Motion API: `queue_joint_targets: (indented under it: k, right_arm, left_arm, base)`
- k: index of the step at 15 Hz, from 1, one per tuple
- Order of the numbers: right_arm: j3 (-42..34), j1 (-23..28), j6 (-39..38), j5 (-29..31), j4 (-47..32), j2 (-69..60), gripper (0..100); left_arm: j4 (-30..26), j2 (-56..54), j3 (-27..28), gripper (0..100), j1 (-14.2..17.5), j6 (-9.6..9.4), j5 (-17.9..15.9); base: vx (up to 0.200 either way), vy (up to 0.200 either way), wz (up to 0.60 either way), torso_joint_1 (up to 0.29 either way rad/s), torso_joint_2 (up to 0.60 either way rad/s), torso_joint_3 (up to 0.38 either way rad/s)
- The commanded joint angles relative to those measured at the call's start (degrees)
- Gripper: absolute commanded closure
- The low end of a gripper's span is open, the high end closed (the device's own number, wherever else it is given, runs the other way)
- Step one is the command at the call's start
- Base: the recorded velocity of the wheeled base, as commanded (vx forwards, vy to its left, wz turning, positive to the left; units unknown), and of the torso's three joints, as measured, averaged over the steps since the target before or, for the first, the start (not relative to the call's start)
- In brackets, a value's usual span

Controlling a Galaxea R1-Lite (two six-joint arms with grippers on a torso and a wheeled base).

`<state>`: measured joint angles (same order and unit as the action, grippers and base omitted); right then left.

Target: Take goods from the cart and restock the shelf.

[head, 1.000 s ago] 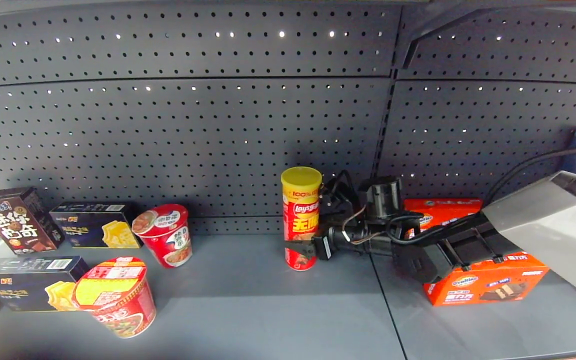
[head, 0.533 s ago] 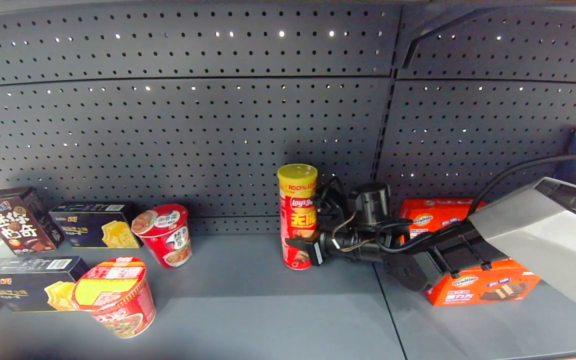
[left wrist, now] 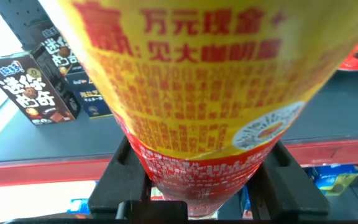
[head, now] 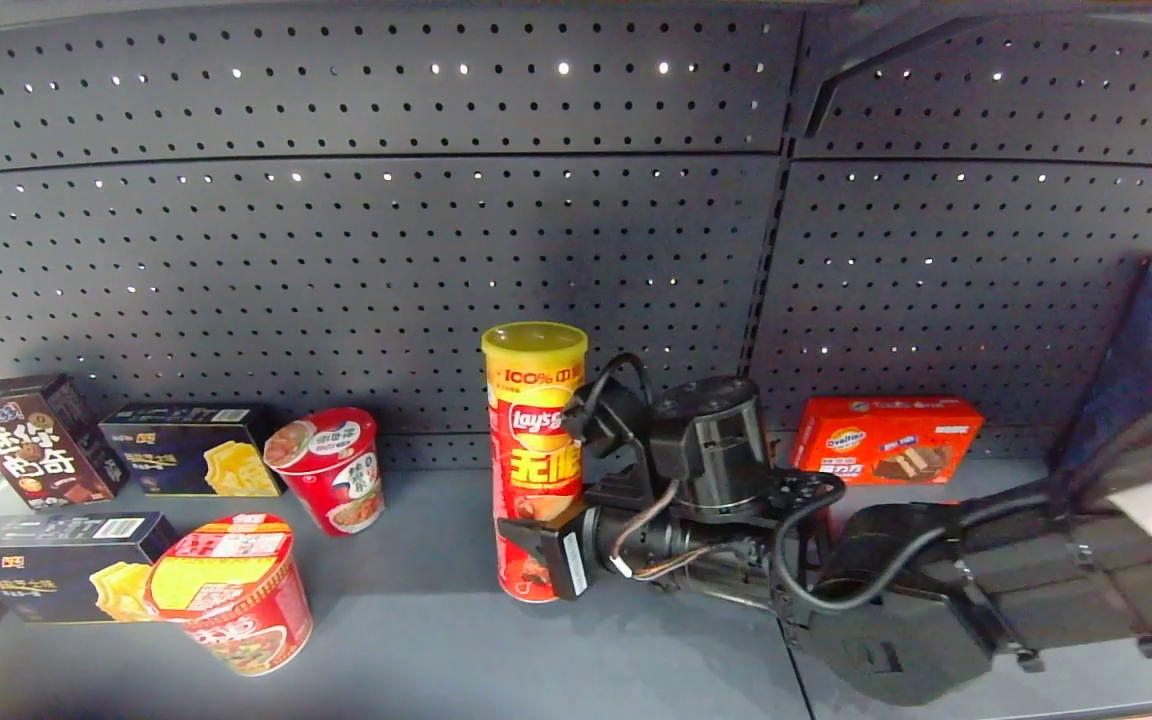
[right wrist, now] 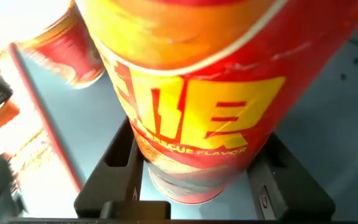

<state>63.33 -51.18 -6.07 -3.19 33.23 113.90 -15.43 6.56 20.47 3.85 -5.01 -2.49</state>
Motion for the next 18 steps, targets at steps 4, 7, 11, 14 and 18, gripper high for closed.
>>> queue_joint_targets:
  k: [4, 7, 11, 14, 18]
  right_arm:
    - [-14.73, 7.49, 9.85, 8.56, 10.71, -8.08, 100]
    - [-24.75, 5.47, 9.76, 9.08, 15.28, -12.73, 100]
    - [-27.65, 3.28, 9.5, 14.27, 15.55, -18.71, 100]
    - [-31.25, -3.23, 5.1, 18.31, 15.72, -22.75, 100]
    - [-34.77, -5.25, -1.05, 20.24, 15.81, -21.88, 100]
  left_arm:
    - [0.14, -0.67, -0.43, 100, -0.07, 1.06, -0.41]
    - [0.05, -0.76, 0.27, 100, -0.07, 1.06, -0.24]
    - [-0.04, -0.85, 0.19, 100, 0.01, 0.62, 0.11]
    - [-0.04, -0.58, 0.1, 100, 0.45, -0.18, 0.11]
    - [-0.21, -0.58, -0.87, 100, 0.89, -0.18, 0.73]
  base:
    - [0.0, 0.0, 0.0, 0.0, 0.0, 0.0]
    - [0.0, 0.0, 0.0, 0.0, 0.0, 0.0]
    - [0.0, 0.0, 0.0, 0.0, 0.0, 0.0]
    - [0.0, 0.0, 0.0, 0.0, 0.0, 0.0]
    - [0.0, 0.0, 0.0, 0.0, 0.0, 0.0]
